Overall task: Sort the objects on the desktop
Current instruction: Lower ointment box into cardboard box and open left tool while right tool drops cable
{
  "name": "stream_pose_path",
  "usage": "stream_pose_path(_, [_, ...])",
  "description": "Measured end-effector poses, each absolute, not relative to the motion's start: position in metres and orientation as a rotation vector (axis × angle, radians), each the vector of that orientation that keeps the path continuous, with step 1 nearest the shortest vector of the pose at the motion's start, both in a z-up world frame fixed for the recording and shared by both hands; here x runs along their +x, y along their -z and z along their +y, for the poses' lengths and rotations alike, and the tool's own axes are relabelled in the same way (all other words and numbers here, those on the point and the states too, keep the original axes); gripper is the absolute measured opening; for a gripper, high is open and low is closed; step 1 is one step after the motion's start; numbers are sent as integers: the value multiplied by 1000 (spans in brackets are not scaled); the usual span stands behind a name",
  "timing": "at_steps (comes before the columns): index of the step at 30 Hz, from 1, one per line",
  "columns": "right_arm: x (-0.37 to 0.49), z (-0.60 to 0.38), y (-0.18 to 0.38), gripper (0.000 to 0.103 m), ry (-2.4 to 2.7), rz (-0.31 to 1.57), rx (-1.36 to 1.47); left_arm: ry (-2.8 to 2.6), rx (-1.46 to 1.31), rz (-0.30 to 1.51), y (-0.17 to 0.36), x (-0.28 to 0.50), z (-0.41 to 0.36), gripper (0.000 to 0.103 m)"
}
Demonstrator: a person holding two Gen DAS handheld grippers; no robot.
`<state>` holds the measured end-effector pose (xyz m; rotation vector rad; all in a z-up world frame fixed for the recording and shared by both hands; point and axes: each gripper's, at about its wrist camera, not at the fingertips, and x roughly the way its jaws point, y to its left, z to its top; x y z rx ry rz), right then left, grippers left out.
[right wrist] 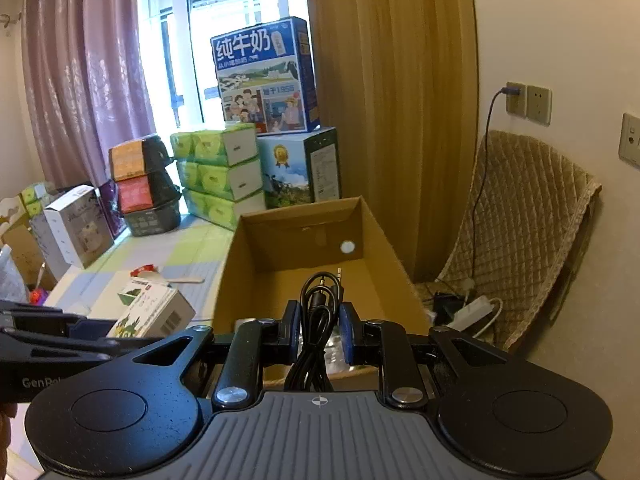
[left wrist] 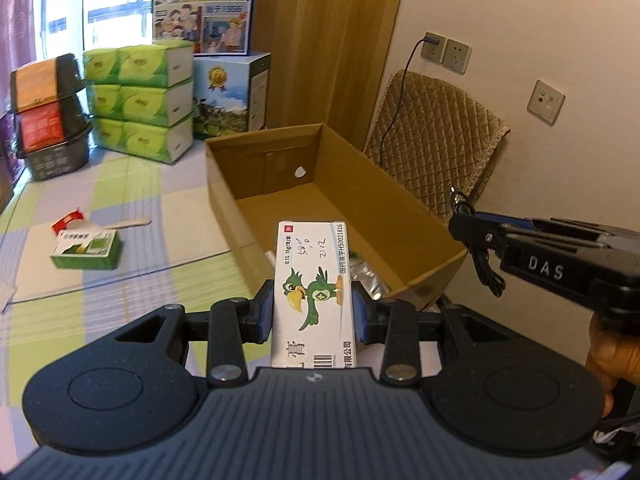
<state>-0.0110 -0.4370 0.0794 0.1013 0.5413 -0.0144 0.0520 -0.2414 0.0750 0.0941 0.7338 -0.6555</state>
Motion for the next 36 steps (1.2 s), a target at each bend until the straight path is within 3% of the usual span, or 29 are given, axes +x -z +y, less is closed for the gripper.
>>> stream_pose_path(36, [71,-475,-67,17,8,581,87,657,46,782,-50,139,-312,33])
